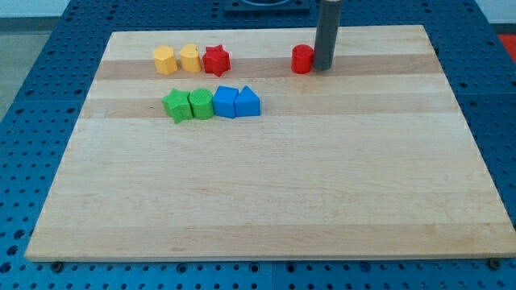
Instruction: Place the red circle close to the red star
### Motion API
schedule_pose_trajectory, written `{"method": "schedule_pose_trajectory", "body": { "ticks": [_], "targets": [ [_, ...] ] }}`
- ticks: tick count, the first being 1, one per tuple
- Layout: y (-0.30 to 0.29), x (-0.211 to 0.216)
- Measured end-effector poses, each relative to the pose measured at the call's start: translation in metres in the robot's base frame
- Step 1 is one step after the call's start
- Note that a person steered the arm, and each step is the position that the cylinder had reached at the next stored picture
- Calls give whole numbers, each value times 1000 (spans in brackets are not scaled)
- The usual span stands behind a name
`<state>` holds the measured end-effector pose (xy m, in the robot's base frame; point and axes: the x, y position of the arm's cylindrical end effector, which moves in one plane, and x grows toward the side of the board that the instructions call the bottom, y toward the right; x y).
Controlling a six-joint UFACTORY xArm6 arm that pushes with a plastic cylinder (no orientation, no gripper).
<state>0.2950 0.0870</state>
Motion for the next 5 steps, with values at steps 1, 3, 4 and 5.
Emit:
{"method": "schedule_pose_trajectory", "body": {
  "ticks": [1, 3, 4, 5],
  "targets": [
    [-17, 0],
    [-57, 0],
    [-77, 0],
    [-59, -1]
  ]
}}
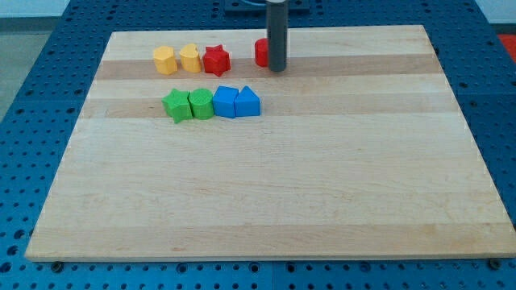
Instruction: Place the red circle close to the red star
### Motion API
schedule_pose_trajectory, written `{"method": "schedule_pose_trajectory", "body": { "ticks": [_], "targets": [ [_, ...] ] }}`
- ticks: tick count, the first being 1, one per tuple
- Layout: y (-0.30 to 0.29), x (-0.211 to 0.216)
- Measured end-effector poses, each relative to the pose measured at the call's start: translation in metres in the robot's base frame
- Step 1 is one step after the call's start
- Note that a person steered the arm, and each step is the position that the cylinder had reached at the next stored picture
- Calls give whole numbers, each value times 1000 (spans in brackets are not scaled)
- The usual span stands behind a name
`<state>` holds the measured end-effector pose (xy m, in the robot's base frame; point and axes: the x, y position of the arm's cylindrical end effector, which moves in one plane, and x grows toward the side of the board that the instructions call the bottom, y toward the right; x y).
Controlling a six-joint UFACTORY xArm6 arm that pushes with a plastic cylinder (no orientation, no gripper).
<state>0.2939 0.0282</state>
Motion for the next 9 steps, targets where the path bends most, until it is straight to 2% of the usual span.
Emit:
{"method": "schedule_pose_trajectory", "body": {
  "ticks": [1, 5, 7, 9],
  "targets": [
    [3, -37],
    [-26, -33],
    [-29, -95],
    [-36, -92]
  ]
}}
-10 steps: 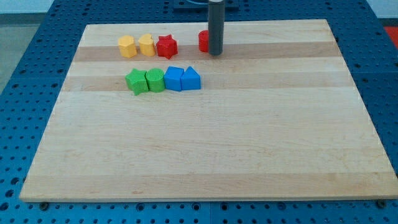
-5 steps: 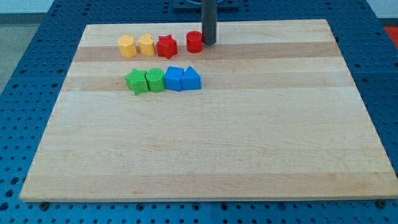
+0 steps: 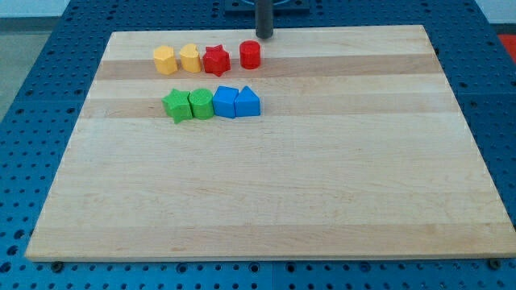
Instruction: Place the red circle close to the red star
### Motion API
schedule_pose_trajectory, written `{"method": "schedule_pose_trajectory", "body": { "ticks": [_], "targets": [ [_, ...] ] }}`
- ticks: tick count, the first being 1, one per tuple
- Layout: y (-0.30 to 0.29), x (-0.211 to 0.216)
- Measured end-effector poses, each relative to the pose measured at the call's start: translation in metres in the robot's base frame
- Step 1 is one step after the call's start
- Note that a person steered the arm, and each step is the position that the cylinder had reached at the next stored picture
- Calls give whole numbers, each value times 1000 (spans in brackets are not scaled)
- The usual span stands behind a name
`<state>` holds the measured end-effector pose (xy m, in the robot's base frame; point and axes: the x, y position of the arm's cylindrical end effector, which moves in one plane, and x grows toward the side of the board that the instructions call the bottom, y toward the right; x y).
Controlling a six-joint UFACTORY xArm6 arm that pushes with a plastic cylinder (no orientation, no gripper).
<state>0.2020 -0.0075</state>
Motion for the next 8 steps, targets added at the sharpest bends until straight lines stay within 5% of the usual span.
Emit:
{"method": "schedule_pose_trajectory", "body": {
  "ticks": [8],
  "targets": [
    [-19, 46]
  ]
}}
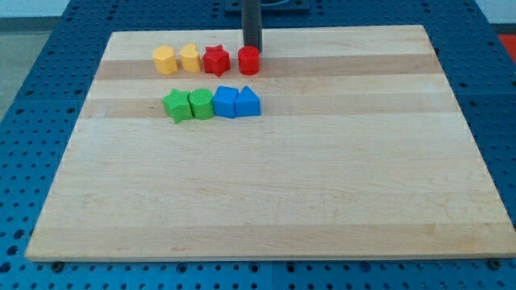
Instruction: Place the red circle close to the red star
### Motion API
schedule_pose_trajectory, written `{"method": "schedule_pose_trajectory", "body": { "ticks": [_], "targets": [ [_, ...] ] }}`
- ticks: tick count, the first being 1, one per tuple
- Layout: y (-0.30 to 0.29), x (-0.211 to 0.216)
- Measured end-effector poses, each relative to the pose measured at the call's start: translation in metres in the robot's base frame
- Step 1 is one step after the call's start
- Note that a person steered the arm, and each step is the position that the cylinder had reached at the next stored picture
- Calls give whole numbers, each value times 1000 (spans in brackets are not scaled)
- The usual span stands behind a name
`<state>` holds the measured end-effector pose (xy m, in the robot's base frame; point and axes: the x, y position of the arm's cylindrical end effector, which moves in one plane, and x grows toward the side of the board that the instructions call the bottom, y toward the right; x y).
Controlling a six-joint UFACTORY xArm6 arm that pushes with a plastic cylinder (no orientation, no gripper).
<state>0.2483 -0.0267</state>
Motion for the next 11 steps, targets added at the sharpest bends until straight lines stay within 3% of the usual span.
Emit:
{"method": "schedule_pose_trajectory", "body": {
  "ticks": [1, 2, 11],
  "targets": [
    [43, 0],
    [47, 17],
    [24, 32]
  ]
}}
